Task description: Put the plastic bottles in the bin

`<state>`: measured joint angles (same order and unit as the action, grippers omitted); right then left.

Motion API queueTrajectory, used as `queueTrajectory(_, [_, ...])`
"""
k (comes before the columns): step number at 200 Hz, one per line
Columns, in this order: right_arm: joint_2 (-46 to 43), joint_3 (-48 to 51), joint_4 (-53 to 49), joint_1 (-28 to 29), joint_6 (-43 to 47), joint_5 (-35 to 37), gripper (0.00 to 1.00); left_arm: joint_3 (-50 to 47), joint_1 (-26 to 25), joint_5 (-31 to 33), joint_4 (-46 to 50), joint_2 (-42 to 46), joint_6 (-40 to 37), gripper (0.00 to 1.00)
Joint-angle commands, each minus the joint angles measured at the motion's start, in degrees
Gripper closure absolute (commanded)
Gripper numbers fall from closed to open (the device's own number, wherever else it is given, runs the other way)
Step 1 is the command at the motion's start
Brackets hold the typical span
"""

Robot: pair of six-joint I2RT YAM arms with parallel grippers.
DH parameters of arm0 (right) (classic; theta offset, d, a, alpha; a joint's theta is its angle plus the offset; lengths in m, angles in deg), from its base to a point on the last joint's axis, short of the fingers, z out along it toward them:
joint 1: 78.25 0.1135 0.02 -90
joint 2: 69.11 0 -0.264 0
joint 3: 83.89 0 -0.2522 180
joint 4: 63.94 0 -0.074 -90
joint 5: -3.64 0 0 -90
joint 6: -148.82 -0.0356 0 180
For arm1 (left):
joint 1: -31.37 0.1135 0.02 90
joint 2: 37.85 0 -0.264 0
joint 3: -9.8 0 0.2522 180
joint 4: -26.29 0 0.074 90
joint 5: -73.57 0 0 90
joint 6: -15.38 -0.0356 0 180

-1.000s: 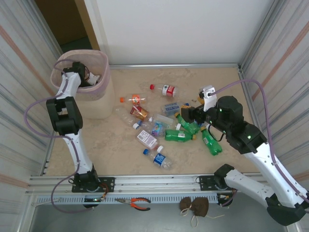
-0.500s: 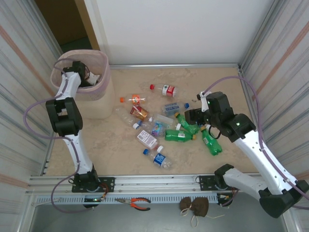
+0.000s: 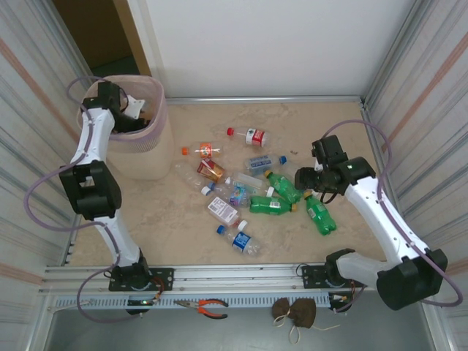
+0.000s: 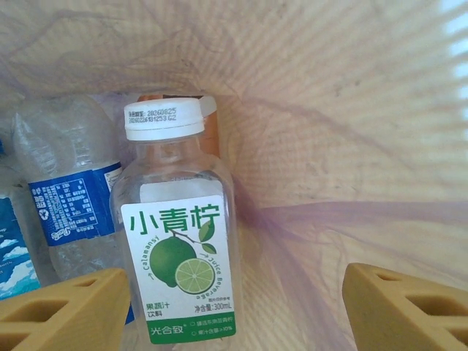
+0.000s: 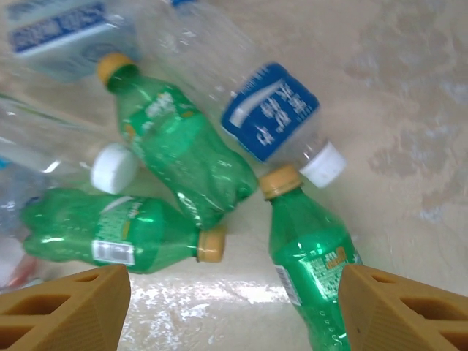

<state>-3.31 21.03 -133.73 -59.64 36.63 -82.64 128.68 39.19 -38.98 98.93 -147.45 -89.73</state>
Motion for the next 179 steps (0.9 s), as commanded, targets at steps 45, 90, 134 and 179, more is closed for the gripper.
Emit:
queueTrajectory(45, [3.7,8.9,0.3,-5.0,-7.1,3.4,0.24,-3.7,1.4,-3.4,-2.1,6.1,1.1,0.24])
queueTrajectory(90, [3.8,14.8,7.1,-7.4,-9.7,1.6,0.13,-4.4,2.2,-5.6,-3.3,7.5,1.6,0.24])
queueTrajectory(134, [5.9,18.5,11.0,-8.9,-11.0,-0.4,0.12,-4.7,2.4,-6.1,-3.6,7.8,1.8,0.24])
queueTrajectory(179, [6.1,21.3,12.7,-9.2,-13.7,-2.4,0.14,-4.8,2.5,-6.4,-3.6,7.9,1.8,0.24])
